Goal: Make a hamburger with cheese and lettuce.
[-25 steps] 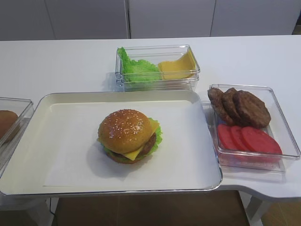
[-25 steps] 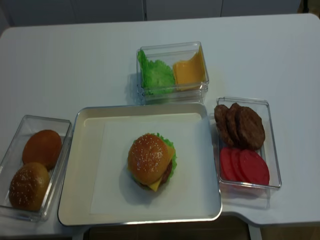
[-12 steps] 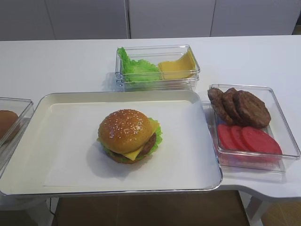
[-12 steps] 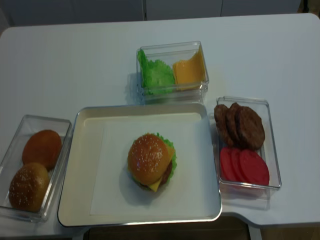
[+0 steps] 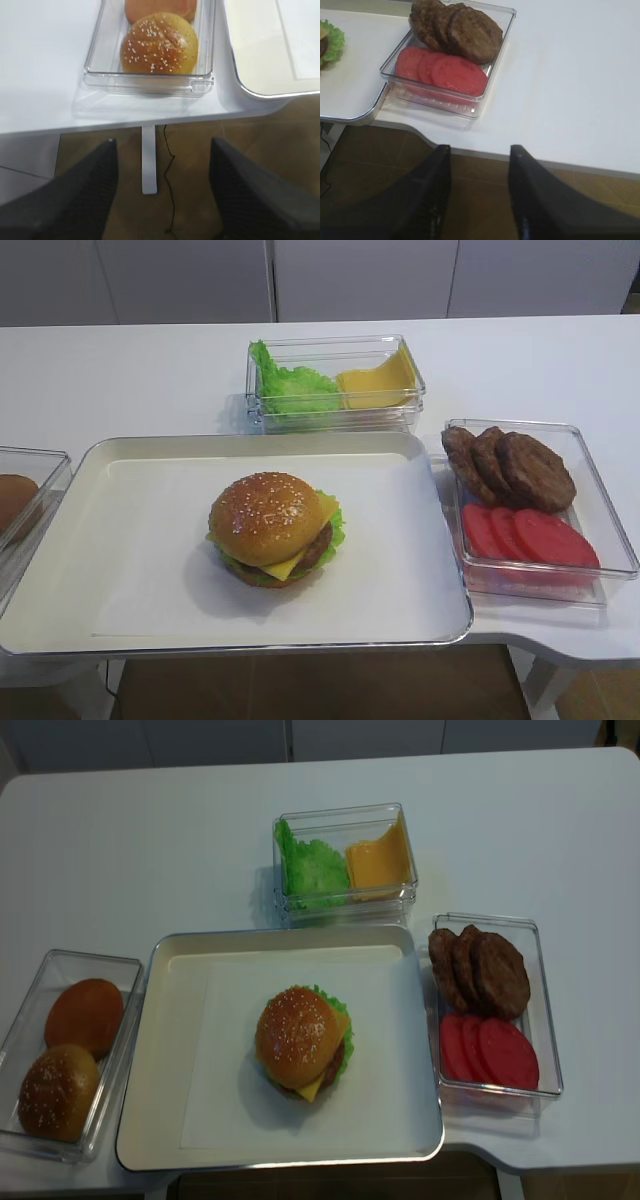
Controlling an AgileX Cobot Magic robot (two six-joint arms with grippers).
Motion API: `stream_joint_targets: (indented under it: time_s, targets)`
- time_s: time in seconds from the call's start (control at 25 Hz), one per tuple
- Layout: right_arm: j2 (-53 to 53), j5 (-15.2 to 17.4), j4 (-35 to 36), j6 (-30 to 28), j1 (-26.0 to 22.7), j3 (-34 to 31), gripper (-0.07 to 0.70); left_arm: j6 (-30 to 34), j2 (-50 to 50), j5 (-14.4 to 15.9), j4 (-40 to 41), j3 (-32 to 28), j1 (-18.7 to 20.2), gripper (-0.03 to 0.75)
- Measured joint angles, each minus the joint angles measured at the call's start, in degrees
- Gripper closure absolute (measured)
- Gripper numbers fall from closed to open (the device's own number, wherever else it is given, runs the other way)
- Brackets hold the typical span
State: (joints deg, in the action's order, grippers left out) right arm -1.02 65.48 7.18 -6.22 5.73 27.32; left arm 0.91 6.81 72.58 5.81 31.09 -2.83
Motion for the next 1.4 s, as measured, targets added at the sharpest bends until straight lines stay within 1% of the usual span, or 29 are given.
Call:
stream_joint_targets:
  time_s: [0.28, 0.56, 1.04, 1.32, 1.4]
  targets:
    - [0.00, 0.00, 0.00, 0.00, 0.00, 0.00, 0.342, -0.22, -5.09, 0.22, 0.00, 0.00, 0.00, 0.288]
    - [0.00, 0.00, 0.00, 0.00, 0.00, 0.00, 0.342, -0.22, -7.50, 0.53, 0.10, 0.00, 0.00, 0.295]
    - [0.00, 0.00, 0.00, 0.00, 0.00, 0.00, 0.342, -0.22, -7.71, 0.64, 0.10, 0.00, 0.00, 0.297]
    - [0.00, 0.00, 0.00, 0.00, 0.00, 0.00, 0.342, -2.34, -7.71, 0.64, -1.10, -0.43, 0.00, 0.298]
    - [0.00, 0.00, 0.00, 0.00, 0.00, 0.00, 0.342, -2.47, -7.71, -0.04, -1.76, -0.79, 0.00, 0.298]
